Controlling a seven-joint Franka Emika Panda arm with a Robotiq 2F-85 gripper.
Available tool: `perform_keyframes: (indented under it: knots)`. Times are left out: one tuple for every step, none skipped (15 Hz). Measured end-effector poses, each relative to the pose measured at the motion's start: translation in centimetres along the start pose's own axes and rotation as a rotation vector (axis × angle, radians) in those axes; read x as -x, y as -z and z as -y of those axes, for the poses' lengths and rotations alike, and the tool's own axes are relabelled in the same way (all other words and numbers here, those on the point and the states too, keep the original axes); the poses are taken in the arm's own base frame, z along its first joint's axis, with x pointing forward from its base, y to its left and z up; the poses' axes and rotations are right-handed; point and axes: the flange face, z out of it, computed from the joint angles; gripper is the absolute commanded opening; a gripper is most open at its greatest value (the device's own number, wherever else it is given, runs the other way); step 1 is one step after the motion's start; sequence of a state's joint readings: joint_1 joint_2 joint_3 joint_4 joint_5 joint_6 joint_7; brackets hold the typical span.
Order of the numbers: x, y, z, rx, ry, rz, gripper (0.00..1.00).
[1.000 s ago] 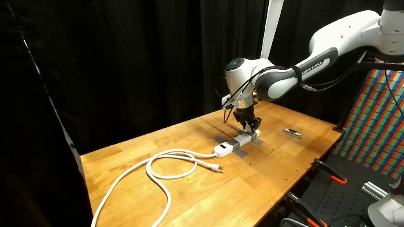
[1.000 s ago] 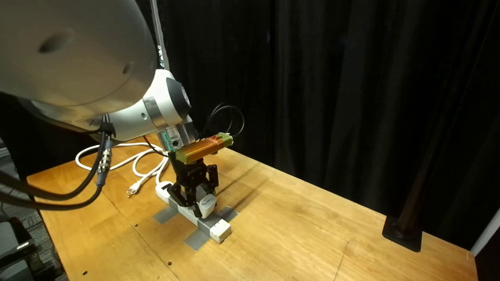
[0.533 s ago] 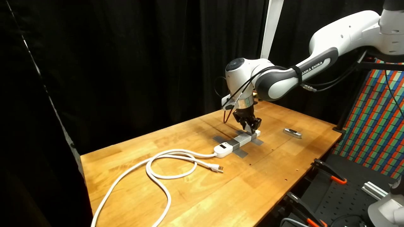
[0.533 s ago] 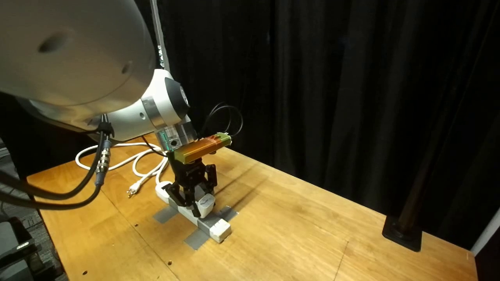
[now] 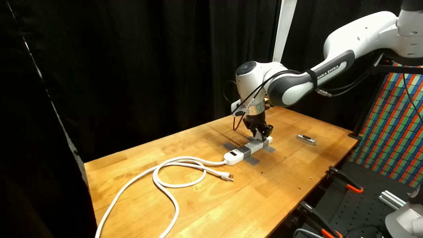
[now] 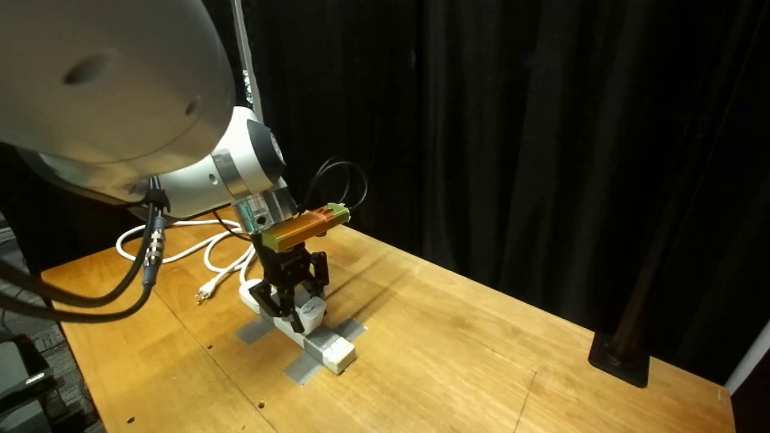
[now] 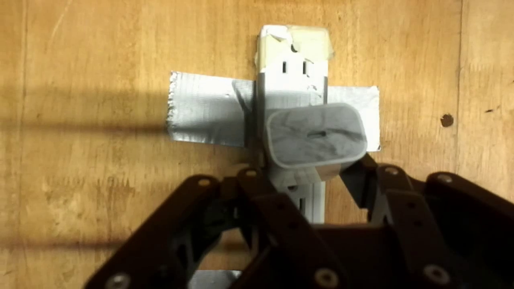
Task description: Put the charger head on the slot on the extension cord
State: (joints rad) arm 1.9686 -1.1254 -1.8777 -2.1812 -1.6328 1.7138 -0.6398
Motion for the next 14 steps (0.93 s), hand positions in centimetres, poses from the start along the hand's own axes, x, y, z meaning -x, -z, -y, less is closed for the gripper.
perform_keyframes:
  knots:
    - [-0.05, 0.01, 0.05, 0.003, -0.004, 0.002, 0.23]
    - [-0.09, 0.01, 0.09, 0.005, -0.008, 0.004, 0.23]
    - [-0.14, 0.01, 0.14, 0.007, -0.014, 0.007, 0.23]
    - [-0.19, 0.01, 0.19, 0.009, -0.019, 0.009, 0.23]
    - [-0.23, 0.0, 0.24, 0.012, -0.024, 0.011, 0.23]
    - [-0.28, -0.03, 0.3, 0.015, -0.029, 0.015, 0.23]
    - [-0.32, -0.09, 0.38, 0.019, -0.033, 0.02, 0.23]
    - [-0.37, -0.14, 0.46, 0.023, -0.037, 0.025, 0.23]
    - [-0.42, -0.17, 0.54, 0.027, -0.041, 0.029, 0.23]
    - [-0.47, -0.23, 0.62, 0.032, -0.044, 0.035, 0.23]
    - [-0.5, -0.38, 0.67, 0.036, -0.046, 0.04, 0.23]
    - [-0.56, -0.66, 0.68, 0.04, -0.051, 0.048, 0.23]
    - [-0.61, -0.82, 0.71, 0.042, -0.058, 0.053, 0.23]
    - [-0.67, -0.98, 0.74, 0.043, -0.064, 0.058, 0.23]
